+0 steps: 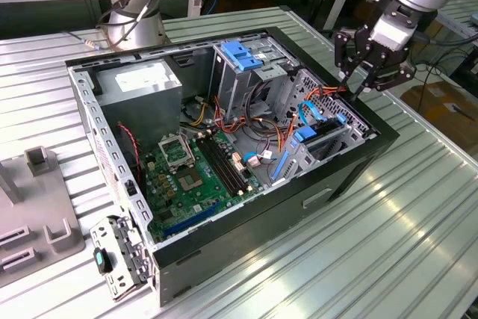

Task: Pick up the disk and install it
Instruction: 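Insert the second disk wire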

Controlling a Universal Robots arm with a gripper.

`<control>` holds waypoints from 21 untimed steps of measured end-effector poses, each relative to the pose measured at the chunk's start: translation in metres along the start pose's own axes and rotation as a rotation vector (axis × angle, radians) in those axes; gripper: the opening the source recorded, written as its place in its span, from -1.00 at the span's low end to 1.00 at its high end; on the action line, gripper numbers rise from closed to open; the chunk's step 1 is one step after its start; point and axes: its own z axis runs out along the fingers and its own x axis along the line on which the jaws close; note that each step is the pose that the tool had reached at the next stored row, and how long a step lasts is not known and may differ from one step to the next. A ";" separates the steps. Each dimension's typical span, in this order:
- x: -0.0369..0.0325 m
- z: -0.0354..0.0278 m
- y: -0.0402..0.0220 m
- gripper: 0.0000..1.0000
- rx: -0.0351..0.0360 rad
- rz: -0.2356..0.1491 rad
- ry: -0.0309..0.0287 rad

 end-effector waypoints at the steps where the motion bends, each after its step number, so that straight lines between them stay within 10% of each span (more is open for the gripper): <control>1: 0.0001 0.0002 -0.0002 -0.28 -0.0009 -0.022 -0.0017; 14: 0.0003 0.0020 -0.0002 -0.28 -0.0134 -0.304 -0.0226; 21: 0.0013 0.0023 -0.0030 -0.28 -0.0148 -0.334 -0.0248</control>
